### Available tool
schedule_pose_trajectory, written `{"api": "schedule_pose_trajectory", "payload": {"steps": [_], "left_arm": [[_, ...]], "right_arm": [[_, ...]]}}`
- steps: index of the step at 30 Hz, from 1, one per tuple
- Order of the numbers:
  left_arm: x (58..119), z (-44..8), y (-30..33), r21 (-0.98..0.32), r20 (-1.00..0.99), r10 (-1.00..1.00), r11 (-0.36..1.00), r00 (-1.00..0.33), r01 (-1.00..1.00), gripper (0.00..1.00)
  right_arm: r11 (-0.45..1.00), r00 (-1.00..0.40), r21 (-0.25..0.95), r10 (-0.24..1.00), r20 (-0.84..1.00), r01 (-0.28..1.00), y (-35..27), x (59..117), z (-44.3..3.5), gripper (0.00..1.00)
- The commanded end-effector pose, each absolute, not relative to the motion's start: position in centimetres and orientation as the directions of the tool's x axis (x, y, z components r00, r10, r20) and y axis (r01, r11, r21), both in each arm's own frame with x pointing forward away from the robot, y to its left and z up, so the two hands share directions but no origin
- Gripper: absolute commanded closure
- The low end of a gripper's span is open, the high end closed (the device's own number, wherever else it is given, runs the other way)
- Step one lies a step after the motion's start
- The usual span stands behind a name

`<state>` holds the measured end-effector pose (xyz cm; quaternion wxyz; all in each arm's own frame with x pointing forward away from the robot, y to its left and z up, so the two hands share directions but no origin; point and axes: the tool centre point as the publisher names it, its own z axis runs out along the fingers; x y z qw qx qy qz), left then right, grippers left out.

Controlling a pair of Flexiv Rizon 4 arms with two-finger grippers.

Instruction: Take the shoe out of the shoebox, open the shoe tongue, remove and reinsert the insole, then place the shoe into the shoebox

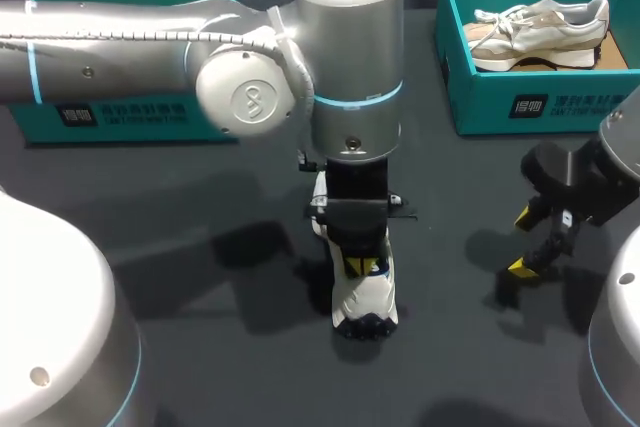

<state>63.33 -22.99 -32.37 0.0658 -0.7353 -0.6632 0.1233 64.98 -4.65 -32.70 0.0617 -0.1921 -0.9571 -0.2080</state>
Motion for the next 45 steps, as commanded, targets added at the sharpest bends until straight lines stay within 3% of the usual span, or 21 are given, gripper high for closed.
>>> {"api": "schedule_pose_trajectory", "payload": {"steps": [1,13,22,35,45], "left_arm": [[63.4,-34.6,-24.5,-0.288,-0.080,0.993,-0.103,0.083,0.952,1.00],[63.5,-37.5,-24.1,-0.322,-0.043,0.998,-0.059,0.048,0.945,1.00],[63.0,-34.7,-24.9,-0.233,-0.088,0.995,-0.068,0.048,0.970,1.00],[62.9,-40.0,-25.7,-0.299,-0.038,0.999,-0.038,0.028,0.953,1.00],[64.3,-41.2,-24.2,-0.253,0.031,0.999,0.026,-0.019,0.967,1.00]], "right_arm": [[0.840,-0.919,0.375,0.343,0.195,0.393,-4.7,64.8,-32.7,0.00],[0.840,-0.919,0.375,0.343,0.195,0.393,-4.7,64.8,-32.7,0.00],[0.840,-0.919,0.375,0.343,0.195,0.393,-4.7,64.8,-32.7,0.00],[0.840,-0.919,0.375,0.343,0.195,0.393,-4.7,64.8,-32.7,0.00],[0.840,-0.919,0.375,0.343,0.195,0.393,-4.7,64.8,-32.7,0.00]]}}
